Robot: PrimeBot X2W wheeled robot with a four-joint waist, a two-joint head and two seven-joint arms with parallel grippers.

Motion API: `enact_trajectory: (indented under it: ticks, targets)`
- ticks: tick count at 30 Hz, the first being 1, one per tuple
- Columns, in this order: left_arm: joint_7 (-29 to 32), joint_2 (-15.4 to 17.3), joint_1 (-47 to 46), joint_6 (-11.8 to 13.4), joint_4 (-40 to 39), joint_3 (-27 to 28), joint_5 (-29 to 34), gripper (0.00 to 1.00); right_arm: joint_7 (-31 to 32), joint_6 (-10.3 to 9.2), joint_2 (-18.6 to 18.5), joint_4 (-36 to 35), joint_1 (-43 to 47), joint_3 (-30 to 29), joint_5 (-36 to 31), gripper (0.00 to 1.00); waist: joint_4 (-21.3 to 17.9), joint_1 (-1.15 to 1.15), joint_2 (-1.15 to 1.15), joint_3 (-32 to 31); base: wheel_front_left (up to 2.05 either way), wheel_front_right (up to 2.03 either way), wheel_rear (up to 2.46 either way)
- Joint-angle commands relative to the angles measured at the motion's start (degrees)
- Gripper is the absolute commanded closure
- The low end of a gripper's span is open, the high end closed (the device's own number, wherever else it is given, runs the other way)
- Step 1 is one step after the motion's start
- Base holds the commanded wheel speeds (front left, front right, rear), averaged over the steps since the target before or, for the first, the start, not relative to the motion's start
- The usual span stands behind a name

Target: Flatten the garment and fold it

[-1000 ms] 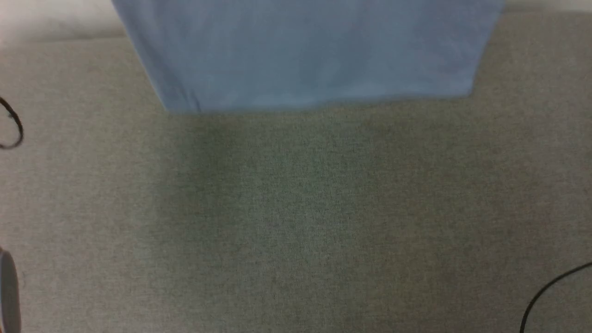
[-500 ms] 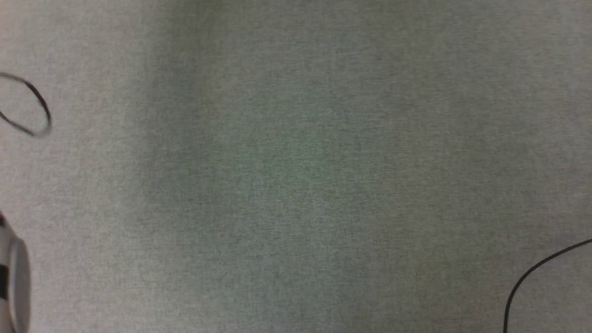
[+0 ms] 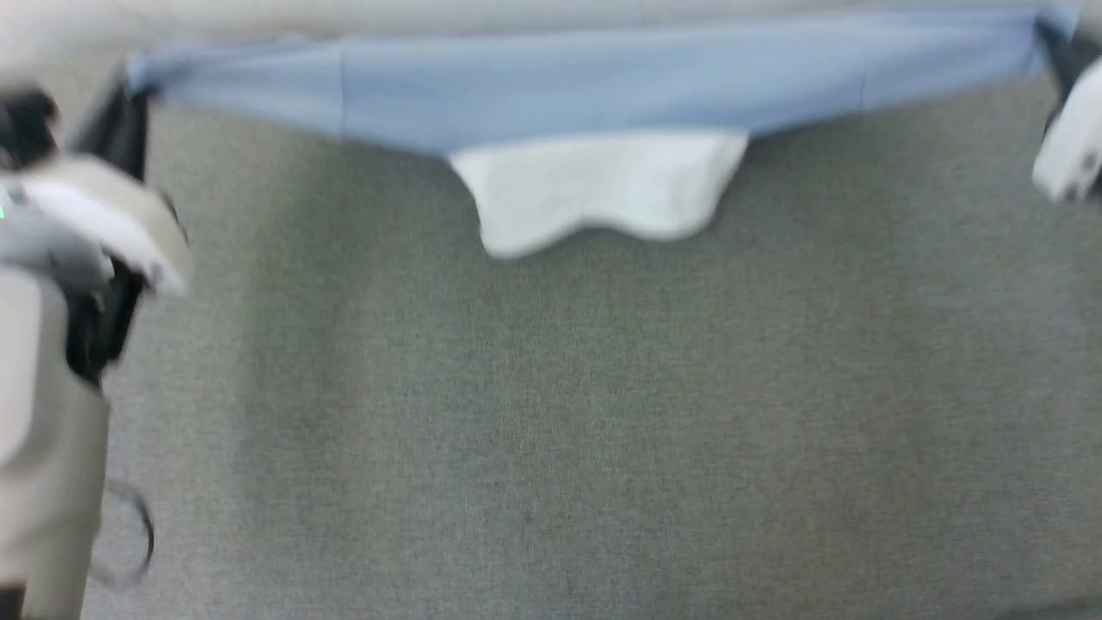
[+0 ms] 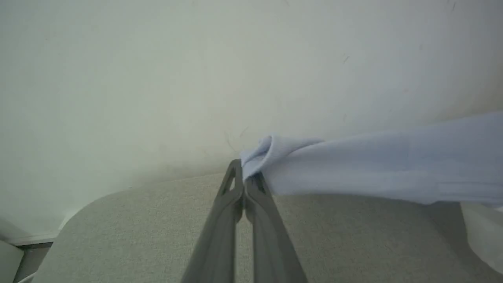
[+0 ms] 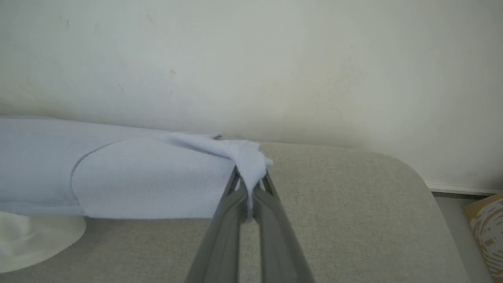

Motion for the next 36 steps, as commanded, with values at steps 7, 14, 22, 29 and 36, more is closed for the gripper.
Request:
enact_trajectory:
  ticks: [7,14,22,29,36]
  targets:
    - [7.57,3.73,14.83,-0.45,-5.98,-0.61,-2.75,1.00,6.20,-0.12,-3.83,-6.18,13.83,0.89,4.72,1.00,-0.41,0.02,0.00,-11.19,0.00,0.00,0.00]
    - [13.80,6.45,29.06,0.55,-14.09,-0.33,-5.24,1.00,12.98,-0.12,-6.58,-14.48,28.05,-1.41,7.93,1.00,-0.27,0.02,0.00,-16.20,0.00,0.00,0.00]
    - [18.67,8.10,43.47,3.05,-23.73,1.04,-8.45,1.00,22.25,-0.12,-7.19,-25.07,44.83,-9.76,9.12,1.00,0.35,0.02,0.00,-19.41,0.00,0.00,0.00]
    - [23.76,6.65,53.71,4.72,-31.20,0.58,-13.21,1.00,32.94,-0.12,-4.50,-33.53,57.89,-16.86,7.34,1.00,0.65,0.02,0.00,-20.03,0.00,0.00,0.00]
    - [26.55,3.23,59.23,5.95,-35.84,-1.95,-16.72,1.00,36.82,-0.12,-0.61,-36.68,63.97,-18.77,4.24,1.00,1.05,0.02,0.00,-18.14,0.00,0.00,0.00]
